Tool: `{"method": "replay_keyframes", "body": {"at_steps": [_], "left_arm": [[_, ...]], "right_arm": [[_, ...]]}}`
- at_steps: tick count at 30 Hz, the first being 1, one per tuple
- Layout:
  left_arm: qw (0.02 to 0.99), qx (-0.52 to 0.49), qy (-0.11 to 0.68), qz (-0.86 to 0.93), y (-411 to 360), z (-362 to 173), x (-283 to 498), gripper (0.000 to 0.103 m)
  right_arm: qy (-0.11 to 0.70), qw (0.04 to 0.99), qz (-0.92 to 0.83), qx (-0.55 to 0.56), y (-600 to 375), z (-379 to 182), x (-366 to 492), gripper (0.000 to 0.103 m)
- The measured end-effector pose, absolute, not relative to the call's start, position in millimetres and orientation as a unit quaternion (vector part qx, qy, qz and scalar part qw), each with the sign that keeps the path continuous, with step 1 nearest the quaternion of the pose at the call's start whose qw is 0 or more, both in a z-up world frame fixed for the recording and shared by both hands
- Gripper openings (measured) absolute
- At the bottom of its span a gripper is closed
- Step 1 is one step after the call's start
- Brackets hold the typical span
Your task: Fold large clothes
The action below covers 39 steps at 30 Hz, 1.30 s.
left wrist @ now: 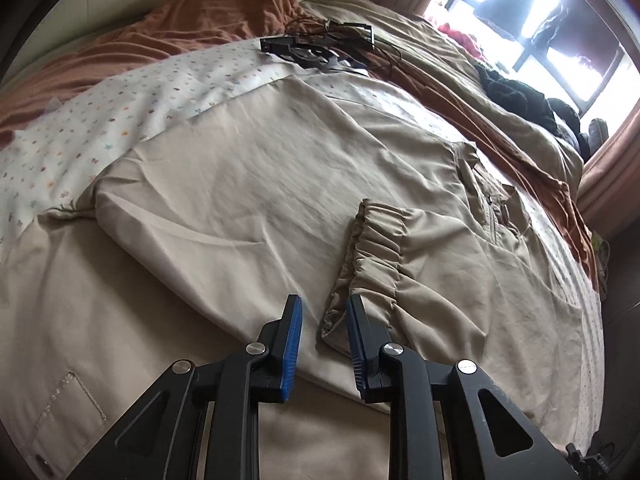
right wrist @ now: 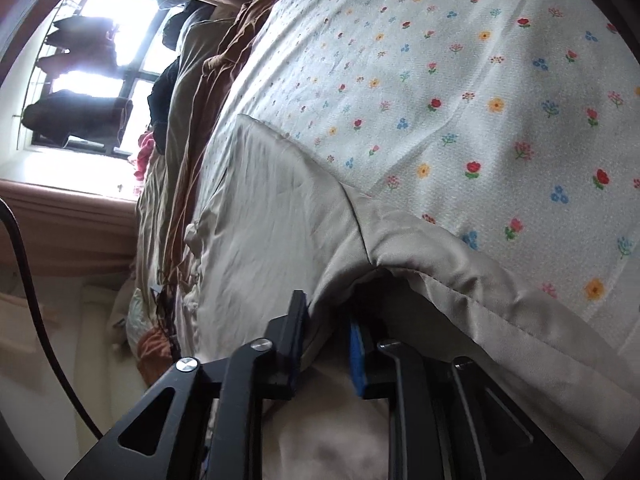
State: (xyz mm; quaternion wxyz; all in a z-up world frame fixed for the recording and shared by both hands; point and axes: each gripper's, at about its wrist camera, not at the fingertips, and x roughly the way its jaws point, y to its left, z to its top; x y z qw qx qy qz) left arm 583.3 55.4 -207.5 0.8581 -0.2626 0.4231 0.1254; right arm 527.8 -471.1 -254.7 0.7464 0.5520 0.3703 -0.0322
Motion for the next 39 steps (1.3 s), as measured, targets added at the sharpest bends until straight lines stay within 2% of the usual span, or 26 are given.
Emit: {"method": "replay_keyframes", "body": {"at_steps": [6,9,11,12,14,15,18,19,21,25,31,35,39], "left_arm": [[0.851,-0.275,0.434,0.110,59,-194,570,0.026],[0.846,-0.282,0.440,0.102,59,-184,563,0.033],[0.850,-0.278,0.436,0.099,59,-172,556,0.051],[0.854,-0.274,0.430,0.098,59,-165,552,0.057],[0.866,-0.260,0.416,0.100,60,-148,541,0.077],[0.871,-0.252,0.409,0.102,61,-141,535,0.081],[0.889,-0.226,0.385,0.107,66,-122,516,0.090],[0.892,-0.223,0.378,0.107,69,-117,509,0.095],[0.898,-0.229,0.360,0.107,76,-108,496,0.096],[0.912,-0.236,0.319,0.107,82,-94,466,0.096],[0.927,-0.197,0.305,0.099,73,-97,419,0.096],[0.933,-0.211,0.270,0.108,78,-89,380,0.096],[0.935,-0.205,0.269,0.105,80,-78,353,0.096]], "right_arm": [[0.371,0.750,-0.038,0.546,-470,-234,513,0.055],[0.371,0.759,-0.033,0.534,-467,-220,507,0.063],[0.375,0.764,-0.029,0.525,-466,-211,503,0.067],[0.376,0.766,-0.026,0.520,-466,-207,501,0.071],[0.378,0.772,-0.025,0.510,-465,-199,497,0.080],[0.378,0.775,-0.024,0.506,-466,-196,494,0.084],[0.373,0.770,-0.011,0.518,-469,-191,483,0.085],[0.372,0.768,-0.009,0.522,-470,-190,479,0.090],[0.370,0.769,-0.009,0.522,-470,-188,469,0.095],[0.368,0.764,0.013,0.530,-465,-189,451,0.095],[0.357,0.788,-0.006,0.502,-462,-174,423,0.095],[0.359,0.784,0.004,0.507,-457,-173,404,0.095],[0.352,0.799,0.004,0.488,-448,-167,379,0.095]]}}
